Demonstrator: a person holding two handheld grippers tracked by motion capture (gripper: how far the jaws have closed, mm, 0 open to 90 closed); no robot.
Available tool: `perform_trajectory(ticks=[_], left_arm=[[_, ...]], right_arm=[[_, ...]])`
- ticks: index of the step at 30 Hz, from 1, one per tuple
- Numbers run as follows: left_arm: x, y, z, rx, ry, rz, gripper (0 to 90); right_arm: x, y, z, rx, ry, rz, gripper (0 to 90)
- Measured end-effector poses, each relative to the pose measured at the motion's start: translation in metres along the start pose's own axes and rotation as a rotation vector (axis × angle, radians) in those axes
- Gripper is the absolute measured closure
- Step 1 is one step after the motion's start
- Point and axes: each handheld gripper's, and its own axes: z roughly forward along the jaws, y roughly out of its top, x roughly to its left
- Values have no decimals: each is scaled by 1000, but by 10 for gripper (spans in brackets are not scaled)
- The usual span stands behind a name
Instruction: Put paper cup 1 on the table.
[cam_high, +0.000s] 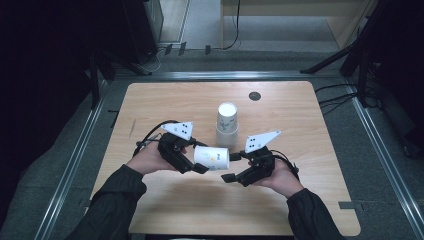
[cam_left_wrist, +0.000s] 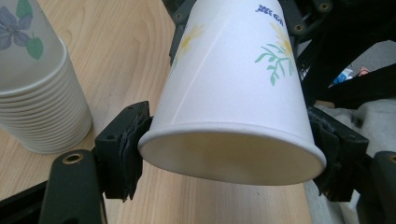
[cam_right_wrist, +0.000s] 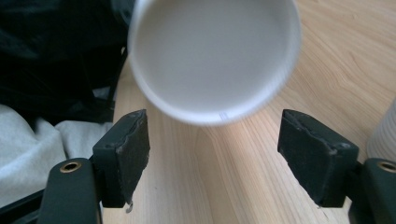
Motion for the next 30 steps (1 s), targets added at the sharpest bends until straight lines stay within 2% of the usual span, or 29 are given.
perform_trajectory(ticks=[1, 6, 11, 14, 15, 16, 17, 19, 23, 25, 26, 28, 30], left_arm=[[0, 0, 0, 0, 0, 0, 240], [0, 3, -7, 73, 64, 8, 240], [3, 3, -8, 103, 49, -15, 239], [4, 3, -6, 128, 56, -8, 239], [4, 4, -5, 154, 65, 1, 239], [3, 5, -3, 188, 71, 10, 239], [3, 5, -3, 188, 71, 10, 239], [0, 7, 2, 233, 89, 29, 239], [-4, 11, 11, 302, 96, 63, 239], [-6, 12, 19, 352, 105, 79, 239], [-6, 12, 19, 352, 105, 79, 239], [-5, 12, 27, 387, 104, 87, 239], [-5, 12, 29, 392, 98, 85, 238]], right_arm=[[0, 0, 0, 2, -4, 2, 255], [-1, -1, 0, 13, -22, -3, 256], [-2, -2, 2, 26, -42, 4, 257], [-2, -2, 5, 38, -48, -4, 257], [-1, -2, 6, 48, -48, -7, 257], [-1, -2, 7, 51, -48, -10, 257], [-1, -2, 7, 51, -48, -10, 257], [-1, -2, 9, 52, -47, -10, 257], [-1, -2, 10, 56, -54, -13, 270], [-2, -2, 12, 58, -49, -15, 263], [-2, -2, 12, 58, -49, -15, 263], [-2, -3, 15, 75, -50, -19, 255], [-3, -3, 17, 81, -51, -24, 256]])
